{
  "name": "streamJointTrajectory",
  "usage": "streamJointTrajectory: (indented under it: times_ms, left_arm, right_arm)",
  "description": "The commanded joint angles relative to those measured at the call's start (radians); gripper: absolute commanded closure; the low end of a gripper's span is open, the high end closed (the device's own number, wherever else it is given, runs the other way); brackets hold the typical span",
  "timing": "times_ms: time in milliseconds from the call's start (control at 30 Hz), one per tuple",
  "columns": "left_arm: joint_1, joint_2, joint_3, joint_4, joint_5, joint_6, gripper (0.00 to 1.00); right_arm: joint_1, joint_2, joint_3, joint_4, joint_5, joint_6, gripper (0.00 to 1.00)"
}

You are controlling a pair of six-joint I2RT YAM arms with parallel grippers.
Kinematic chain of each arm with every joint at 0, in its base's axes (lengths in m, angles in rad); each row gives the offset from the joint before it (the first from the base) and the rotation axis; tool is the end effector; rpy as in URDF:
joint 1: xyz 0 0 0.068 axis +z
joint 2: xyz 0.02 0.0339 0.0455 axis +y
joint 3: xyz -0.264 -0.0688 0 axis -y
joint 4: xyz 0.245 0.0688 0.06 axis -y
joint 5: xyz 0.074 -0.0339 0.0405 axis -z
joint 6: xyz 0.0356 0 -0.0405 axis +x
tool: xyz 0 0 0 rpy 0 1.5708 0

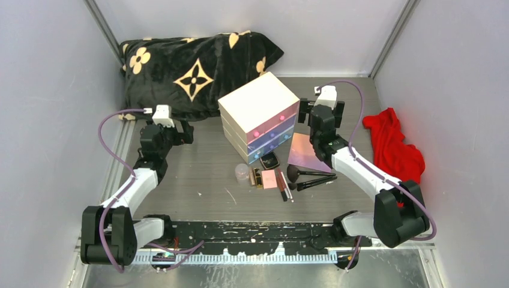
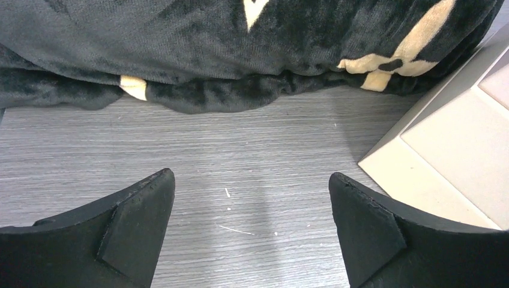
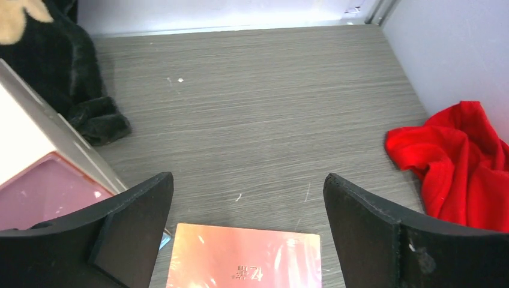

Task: Organize the makeup
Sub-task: Move the storage box to the center of the board.

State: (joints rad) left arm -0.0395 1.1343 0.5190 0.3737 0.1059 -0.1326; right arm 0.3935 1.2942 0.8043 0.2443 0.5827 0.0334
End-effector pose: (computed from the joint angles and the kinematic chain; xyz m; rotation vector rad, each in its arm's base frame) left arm 0.2490 -0.0136 0.2342 -0.0092 1.8164 -0.2180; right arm 0.2781 0.0942 0.2799 0.0886 1.7784 -0.2216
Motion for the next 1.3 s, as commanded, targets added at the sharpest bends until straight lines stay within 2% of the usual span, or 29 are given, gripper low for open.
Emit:
streamJointTrajectory:
  times_ms: [0, 200, 333, 400, 433, 500, 533, 567, 600, 633, 867, 933, 1100, 1267]
  left_arm:
    - [-0.008, -0.023, 0.024, 0.003, 0.014, -0.017, 0.0]
    - [-0.01, -0.023, 0.025, 0.001, 0.013, -0.018, 0.0]
    - [-0.01, -0.021, 0.021, -0.001, 0.015, -0.018, 0.0]
    - [-0.01, -0.019, 0.02, 0.0, 0.017, -0.018, 0.0]
    - [-0.01, -0.017, 0.021, -0.001, 0.018, -0.019, 0.0]
    - [-0.011, -0.021, 0.02, -0.001, 0.02, -0.018, 0.0]
    - [-0.011, -0.023, 0.019, -0.003, 0.02, -0.018, 0.0]
    - [-0.012, -0.024, 0.019, -0.004, 0.019, -0.018, 0.0]
    - [-0.012, -0.024, 0.021, -0.005, 0.016, -0.017, 0.0]
    - [-0.011, -0.025, 0.022, -0.004, 0.017, -0.017, 0.0]
    - [-0.011, -0.032, 0.022, -0.01, 0.013, -0.02, 0.0]
    - [-0.011, -0.033, 0.021, -0.01, 0.01, -0.019, 0.0]
    - [-0.012, -0.035, 0.016, -0.01, 0.005, -0.018, 0.0]
    - [-0.011, -0.039, 0.015, -0.009, 0.001, -0.019, 0.0]
  right_arm:
    - [0.004, -0.002, 0.029, 0.03, 0.091, 0.032, 0.01]
    - [0.003, -0.002, -0.02, 0.091, 0.149, -0.071, 0.01]
    - [-0.017, -0.001, -0.06, 0.189, 0.108, -0.103, 0.0]
    - [-0.032, 0.027, -0.041, 0.194, 0.114, -0.096, 0.05]
    - [-0.04, 0.045, -0.022, 0.189, 0.126, -0.092, 0.1]
    - [-0.06, 0.082, 0.006, 0.165, 0.114, -0.081, 0.37]
    - [-0.072, 0.096, 0.019, 0.155, 0.1, -0.073, 0.57]
    - [-0.087, 0.106, 0.027, 0.148, 0.079, -0.062, 0.73]
    - [-0.101, 0.116, 0.032, 0.144, 0.048, -0.049, 0.84]
    - [-0.117, 0.126, 0.036, 0.142, 0.011, -0.037, 0.91]
    - [-0.26, 0.262, 0.085, 0.145, -0.281, 0.096, 0.99]
    - [-0.265, 0.321, 0.133, 0.137, -0.344, 0.096, 0.99]
    - [-0.265, 0.48, 0.258, 0.086, -0.617, 0.111, 0.99]
    - [-0.265, 0.556, 0.297, 0.103, -0.757, 0.168, 0.99]
